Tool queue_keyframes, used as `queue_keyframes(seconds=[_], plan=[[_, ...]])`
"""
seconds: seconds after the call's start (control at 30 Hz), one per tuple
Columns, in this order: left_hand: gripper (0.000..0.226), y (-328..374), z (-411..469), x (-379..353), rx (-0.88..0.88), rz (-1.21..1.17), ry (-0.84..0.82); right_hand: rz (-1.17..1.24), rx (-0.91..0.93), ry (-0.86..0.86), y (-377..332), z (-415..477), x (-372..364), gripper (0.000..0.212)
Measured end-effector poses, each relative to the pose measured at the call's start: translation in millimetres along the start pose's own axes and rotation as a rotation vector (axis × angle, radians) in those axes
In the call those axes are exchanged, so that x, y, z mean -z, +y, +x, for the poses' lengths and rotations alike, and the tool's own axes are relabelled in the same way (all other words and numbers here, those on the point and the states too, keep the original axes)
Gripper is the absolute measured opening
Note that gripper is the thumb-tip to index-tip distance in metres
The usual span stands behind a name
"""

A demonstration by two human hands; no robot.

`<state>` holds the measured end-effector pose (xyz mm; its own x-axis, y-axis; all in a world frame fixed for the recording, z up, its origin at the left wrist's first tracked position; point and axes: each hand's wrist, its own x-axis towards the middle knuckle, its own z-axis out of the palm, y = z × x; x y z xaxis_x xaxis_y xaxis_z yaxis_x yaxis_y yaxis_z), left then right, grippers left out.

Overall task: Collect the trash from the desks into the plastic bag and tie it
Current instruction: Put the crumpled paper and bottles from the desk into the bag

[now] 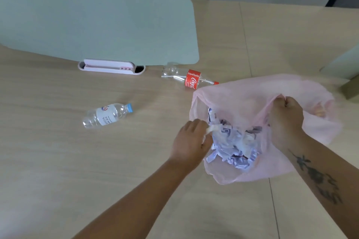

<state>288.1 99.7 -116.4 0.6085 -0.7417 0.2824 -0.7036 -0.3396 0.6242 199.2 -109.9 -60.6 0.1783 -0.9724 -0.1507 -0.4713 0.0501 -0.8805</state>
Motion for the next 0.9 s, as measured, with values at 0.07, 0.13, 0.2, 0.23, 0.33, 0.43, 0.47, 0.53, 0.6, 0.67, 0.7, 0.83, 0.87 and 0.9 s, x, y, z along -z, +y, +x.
queue_keyframes(seconds=[0.07, 0.13, 0.2, 0.23, 0.33, 0.43, 0.47, 0.53, 0.6, 0.67, 0.7, 0.83, 0.87, 0.9], plan=[[0.025, 34.4, 10.7, -20.2, -0.120, -0.022, -0.058, 0.036, -0.017, 0.017, -9.2, 1.4, 5.1, 0.034], [0.026, 58.8, 27.3, -38.6, -0.115, 0.043, -0.109, 0.087, -0.012, 0.039, -21.6, 3.6, 9.9, 0.034], [0.030, 74.4, 40.2, -53.4, -0.109, 0.130, -0.222, 0.131, -0.003, 0.070, -33.5, 7.3, 14.2, 0.031], [0.036, 78.6, 44.9, -59.0, -0.140, 0.151, -0.291, 0.151, 0.000, 0.084, -38.6, 9.6, 16.3, 0.030], [0.055, 74.6, 53.8, -60.5, -0.307, 0.275, -0.427, 0.175, 0.012, 0.090, -47.0, 12.2, 20.0, 0.029], [0.058, 57.6, 61.8, -37.5, -0.390, 0.062, -0.344, 0.197, 0.016, 0.073, -41.9, 13.1, 20.1, 0.032], [0.054, 48.6, 64.0, -26.7, -0.425, -0.018, -0.251, 0.207, 0.004, 0.073, -37.8, 14.3, 19.8, 0.034], [0.039, 23.2, 67.7, -7.5, -0.471, -0.013, 0.006, 0.214, -0.023, 0.085, -28.2, 17.9, 19.0, 0.036], [0.027, -6.7, 77.8, 6.2, -0.388, 0.106, 0.172, 0.172, -0.030, 0.109, -19.7, 22.8, 18.0, 0.036], [0.025, -32.6, 96.0, 15.4, -0.181, 0.239, 0.164, 0.107, -0.033, 0.121, -12.2, 27.0, 17.3, 0.031], [0.030, -45.1, 106.8, 17.3, -0.051, 0.301, 0.083, 0.074, -0.032, 0.124, -7.9, 29.0, 16.8, 0.029], [0.064, -92.2, 152.0, 14.2, 0.148, 0.547, -0.284, -0.033, -0.009, 0.105, 5.0, 34.6, 12.0, 0.033], [0.071, -101.3, 162.9, 11.4, 0.129, 0.605, -0.328, -0.038, -0.006, 0.103, 6.0, 36.2, 9.9, 0.034], [0.076, -109.1, 173.2, 8.8, 0.127, 0.640, -0.362, -0.042, -0.004, 0.106, 6.5, 38.1, 7.8, 0.035]])
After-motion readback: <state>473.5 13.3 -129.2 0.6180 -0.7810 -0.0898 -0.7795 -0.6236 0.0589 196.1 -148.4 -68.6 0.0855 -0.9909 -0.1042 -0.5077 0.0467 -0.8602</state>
